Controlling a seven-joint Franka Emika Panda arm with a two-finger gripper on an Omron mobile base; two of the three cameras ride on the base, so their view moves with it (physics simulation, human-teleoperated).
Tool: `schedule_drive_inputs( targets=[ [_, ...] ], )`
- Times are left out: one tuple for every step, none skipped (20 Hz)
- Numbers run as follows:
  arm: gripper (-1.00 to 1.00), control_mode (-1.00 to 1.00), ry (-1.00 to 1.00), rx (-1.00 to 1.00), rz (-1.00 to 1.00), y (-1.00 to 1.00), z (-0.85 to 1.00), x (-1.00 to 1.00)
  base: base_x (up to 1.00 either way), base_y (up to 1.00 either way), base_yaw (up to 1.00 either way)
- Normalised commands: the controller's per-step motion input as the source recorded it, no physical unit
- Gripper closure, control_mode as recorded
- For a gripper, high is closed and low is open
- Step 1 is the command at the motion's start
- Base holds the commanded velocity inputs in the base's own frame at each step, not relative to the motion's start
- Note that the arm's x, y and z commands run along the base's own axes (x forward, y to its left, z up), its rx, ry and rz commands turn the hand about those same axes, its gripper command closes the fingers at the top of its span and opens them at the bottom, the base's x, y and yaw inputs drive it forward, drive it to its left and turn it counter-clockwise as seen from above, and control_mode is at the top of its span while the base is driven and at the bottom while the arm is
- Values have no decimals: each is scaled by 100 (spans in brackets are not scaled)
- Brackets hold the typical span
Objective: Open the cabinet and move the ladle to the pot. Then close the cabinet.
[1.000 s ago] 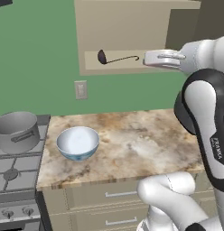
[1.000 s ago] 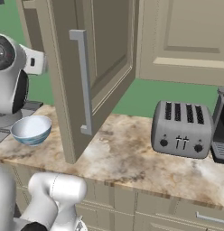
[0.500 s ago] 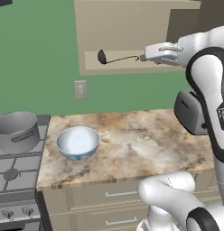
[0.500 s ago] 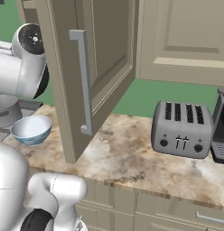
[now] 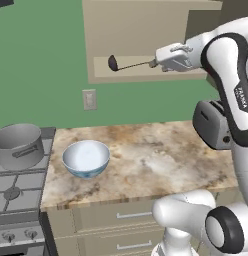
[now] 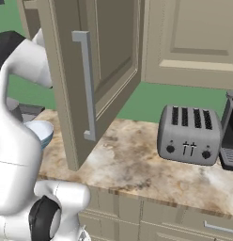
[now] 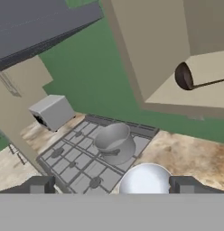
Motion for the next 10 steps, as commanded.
schedule_drive_inputs(
  targets=[
    [-100, -100, 0, -6, 7, 21, -40, 28, 0, 0, 0],
    [-100, -100, 0, -3, 4, 20, -34, 29, 0, 0, 0],
    [-100, -100, 0, -1, 3, 23, -29, 27, 0, 0, 0],
    [-100, -100, 0, -1, 1, 25, -26, 29, 0, 0, 0],
    [-100, -100, 0, 0, 0, 29, -19, 29, 0, 0, 0],
    [-100, -100, 0, 0, 0, 30, -16, 29, 0, 0, 0],
    [-100, -100, 0, 0, 0, 31, -11, 29, 0, 0, 0],
    [-100, -100, 0, 0, 0, 31, -11, 31, 0, 0, 0],
    [-100, -100, 0, 0, 0, 25, -4, 31, 0, 0, 0],
    [-100, -100, 0, 0, 0, 16, 0, 31, 0, 0, 0]
  ],
)
